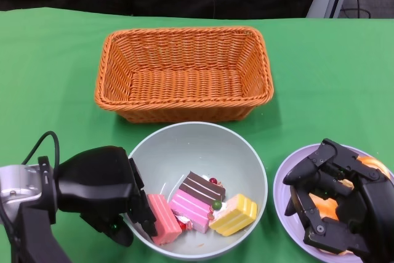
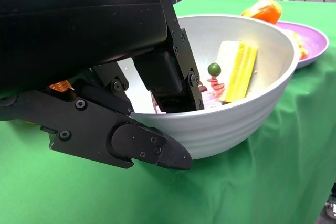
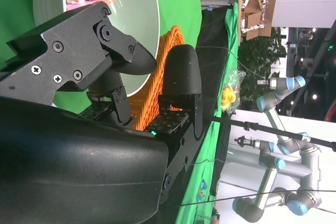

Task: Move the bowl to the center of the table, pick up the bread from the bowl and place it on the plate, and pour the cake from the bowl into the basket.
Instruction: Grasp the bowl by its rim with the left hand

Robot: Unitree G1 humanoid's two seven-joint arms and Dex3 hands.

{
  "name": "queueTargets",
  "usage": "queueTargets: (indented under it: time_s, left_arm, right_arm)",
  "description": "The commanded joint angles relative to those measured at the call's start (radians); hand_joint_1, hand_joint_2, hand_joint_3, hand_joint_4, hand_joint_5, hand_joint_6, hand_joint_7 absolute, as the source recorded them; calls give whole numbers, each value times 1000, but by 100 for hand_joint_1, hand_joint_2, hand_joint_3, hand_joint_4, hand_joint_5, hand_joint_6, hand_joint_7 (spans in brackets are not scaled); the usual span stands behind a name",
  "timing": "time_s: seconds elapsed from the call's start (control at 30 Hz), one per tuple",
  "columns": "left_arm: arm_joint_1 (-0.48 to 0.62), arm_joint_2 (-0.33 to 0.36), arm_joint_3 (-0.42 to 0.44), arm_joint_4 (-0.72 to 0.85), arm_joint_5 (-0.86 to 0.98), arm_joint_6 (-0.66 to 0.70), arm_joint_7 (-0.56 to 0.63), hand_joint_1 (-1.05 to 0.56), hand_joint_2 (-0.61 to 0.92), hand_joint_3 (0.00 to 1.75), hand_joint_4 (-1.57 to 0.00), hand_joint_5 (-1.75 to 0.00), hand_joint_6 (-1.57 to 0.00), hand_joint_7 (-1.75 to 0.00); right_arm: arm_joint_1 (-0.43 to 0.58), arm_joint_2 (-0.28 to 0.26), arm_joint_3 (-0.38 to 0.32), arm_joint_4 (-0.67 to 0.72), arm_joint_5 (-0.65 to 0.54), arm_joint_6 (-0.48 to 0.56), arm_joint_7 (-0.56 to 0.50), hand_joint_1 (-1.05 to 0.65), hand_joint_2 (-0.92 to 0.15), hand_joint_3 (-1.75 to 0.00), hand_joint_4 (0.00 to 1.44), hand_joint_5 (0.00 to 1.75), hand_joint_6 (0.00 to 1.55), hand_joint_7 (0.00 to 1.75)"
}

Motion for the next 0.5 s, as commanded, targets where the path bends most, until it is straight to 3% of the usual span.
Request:
queueTargets:
  time_s: [0.03,0.17,0.23,0.5]
  left_arm:
    - [-4,9,-25,11,2,23,-4,-59,92,5,-101,-65,-110,-18]
    - [5,5,-46,8,-29,61,-66,-58,92,9,-99,-17,-98,-2]
    - [14,6,-54,-1,-38,83,-86,-59,92,8,-92,-6,-89,-1]
    - [57,12,-56,-45,-96,149,-167,-59,92,9,-48,0,-58,0]
  right_arm:
    - [3,-6,-7,-3,8,2,2,-2,-58,-108,69,156,67,127]
    - [1,-9,-9,3,11,-1,6,0,-59,-107,69,154,67,126]
    - [2,-10,-9,1,12,3,6,0,-60,-106,70,153,67,125]
    - [5,-6,-7,0,-2,-4,-2,0,-60,-106,70,154,68,124]
